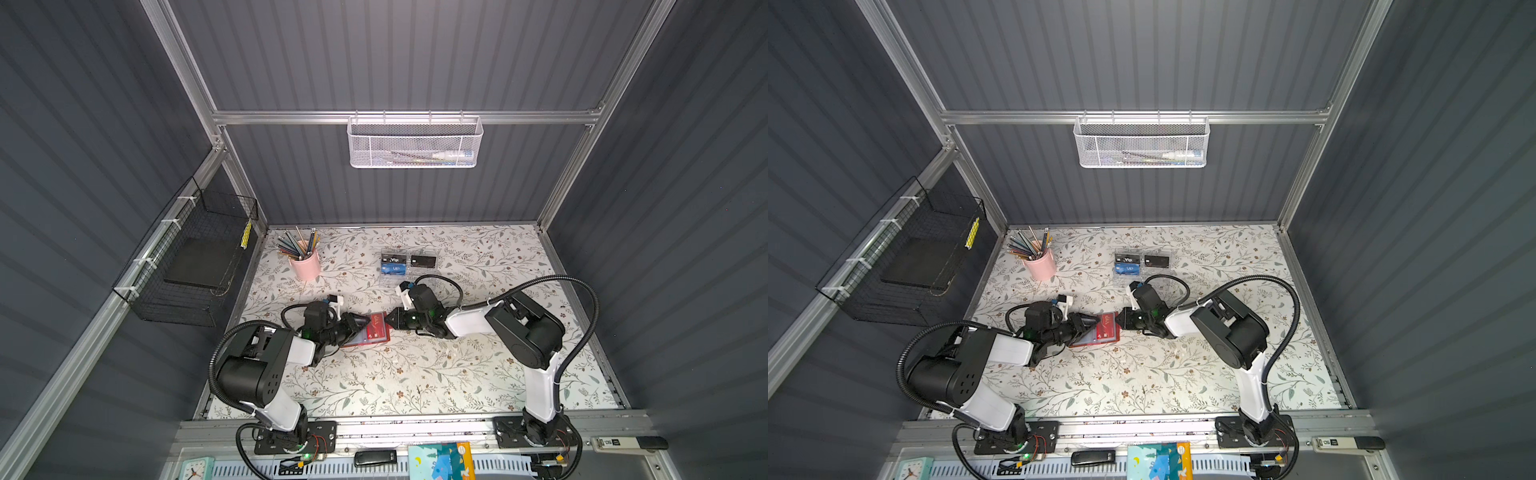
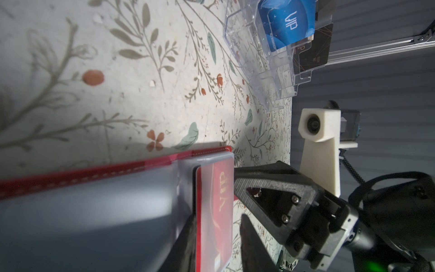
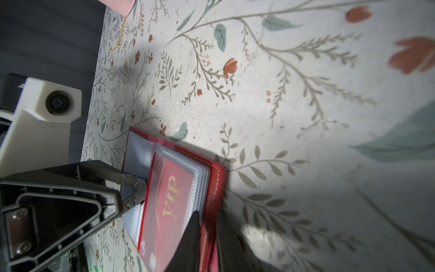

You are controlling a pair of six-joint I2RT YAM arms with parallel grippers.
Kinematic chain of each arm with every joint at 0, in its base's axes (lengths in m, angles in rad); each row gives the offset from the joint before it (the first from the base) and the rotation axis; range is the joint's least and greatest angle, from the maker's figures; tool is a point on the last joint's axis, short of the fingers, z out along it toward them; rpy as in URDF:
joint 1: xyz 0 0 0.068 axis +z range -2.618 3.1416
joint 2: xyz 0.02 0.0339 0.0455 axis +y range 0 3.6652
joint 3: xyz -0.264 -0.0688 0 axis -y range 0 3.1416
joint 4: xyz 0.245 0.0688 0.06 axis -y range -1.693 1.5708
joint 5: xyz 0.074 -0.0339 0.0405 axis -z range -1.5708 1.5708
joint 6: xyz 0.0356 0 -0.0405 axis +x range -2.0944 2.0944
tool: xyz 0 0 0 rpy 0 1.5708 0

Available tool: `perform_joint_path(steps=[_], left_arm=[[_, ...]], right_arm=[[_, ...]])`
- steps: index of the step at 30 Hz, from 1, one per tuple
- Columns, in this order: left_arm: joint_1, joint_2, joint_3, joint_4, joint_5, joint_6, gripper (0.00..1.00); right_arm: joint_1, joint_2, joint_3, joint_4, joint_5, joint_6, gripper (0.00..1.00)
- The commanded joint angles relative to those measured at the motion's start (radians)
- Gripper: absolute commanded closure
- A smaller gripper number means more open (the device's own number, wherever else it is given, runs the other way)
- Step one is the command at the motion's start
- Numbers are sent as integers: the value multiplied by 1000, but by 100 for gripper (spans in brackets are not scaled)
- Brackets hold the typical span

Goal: Take the credit cards out of the card holder
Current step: Take out the credit card from the card holder.

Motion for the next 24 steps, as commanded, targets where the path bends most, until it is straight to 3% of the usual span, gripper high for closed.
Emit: perform_joint_path(steps=[1, 16, 24], left_arm=[[3, 15, -16, 40, 16, -11, 68], [-6, 64, -49, 219, 10, -88, 72], [-10, 87, -60, 310, 7, -126, 86]], right_arm=[[15, 64, -16, -137, 26, 2, 82], [27, 83, -8, -129, 26, 11, 82], [29, 87, -12, -123, 26, 13, 82]])
